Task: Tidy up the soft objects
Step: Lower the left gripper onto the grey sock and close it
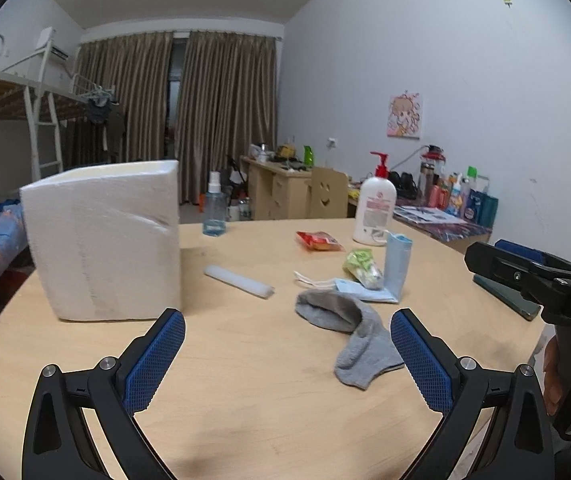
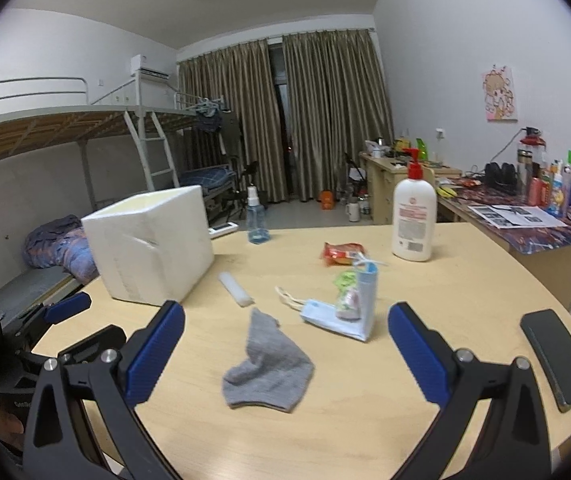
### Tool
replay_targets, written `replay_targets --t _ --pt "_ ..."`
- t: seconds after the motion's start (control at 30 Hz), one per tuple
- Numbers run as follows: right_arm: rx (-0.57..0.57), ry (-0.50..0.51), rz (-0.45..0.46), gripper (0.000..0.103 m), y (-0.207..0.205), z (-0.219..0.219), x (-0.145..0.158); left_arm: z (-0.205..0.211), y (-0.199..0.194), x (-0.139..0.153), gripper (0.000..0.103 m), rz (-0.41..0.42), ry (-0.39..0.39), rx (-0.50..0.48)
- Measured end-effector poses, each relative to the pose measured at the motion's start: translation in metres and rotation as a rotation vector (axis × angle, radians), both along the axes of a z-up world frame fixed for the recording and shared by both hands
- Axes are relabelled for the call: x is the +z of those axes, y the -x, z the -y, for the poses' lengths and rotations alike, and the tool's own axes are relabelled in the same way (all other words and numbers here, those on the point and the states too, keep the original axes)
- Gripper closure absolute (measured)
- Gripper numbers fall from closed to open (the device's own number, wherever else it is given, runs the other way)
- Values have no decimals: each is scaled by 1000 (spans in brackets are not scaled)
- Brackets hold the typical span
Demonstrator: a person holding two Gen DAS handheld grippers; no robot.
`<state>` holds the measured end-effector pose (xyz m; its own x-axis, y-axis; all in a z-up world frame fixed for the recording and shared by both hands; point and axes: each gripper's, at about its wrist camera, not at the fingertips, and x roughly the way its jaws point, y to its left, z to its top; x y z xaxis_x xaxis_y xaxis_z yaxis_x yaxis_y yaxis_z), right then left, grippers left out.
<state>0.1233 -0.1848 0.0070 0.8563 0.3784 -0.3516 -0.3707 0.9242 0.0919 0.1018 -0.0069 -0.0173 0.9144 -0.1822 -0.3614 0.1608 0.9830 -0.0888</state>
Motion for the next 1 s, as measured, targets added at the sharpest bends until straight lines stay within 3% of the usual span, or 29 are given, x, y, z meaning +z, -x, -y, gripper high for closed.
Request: replay_targets --t 0.43,0.83,1.0 --pt "-43 32 -53 0 -17 27 -16 41 -34 -20 0 -90 -25 -97" --pt "-56 23 -115 0 -38 51 -27 77 -67 -30 1 -193 -81 -130" --pt "-49 26 -138 0 -49 57 -30 82 -85 -40 11 -270 -81 -131"
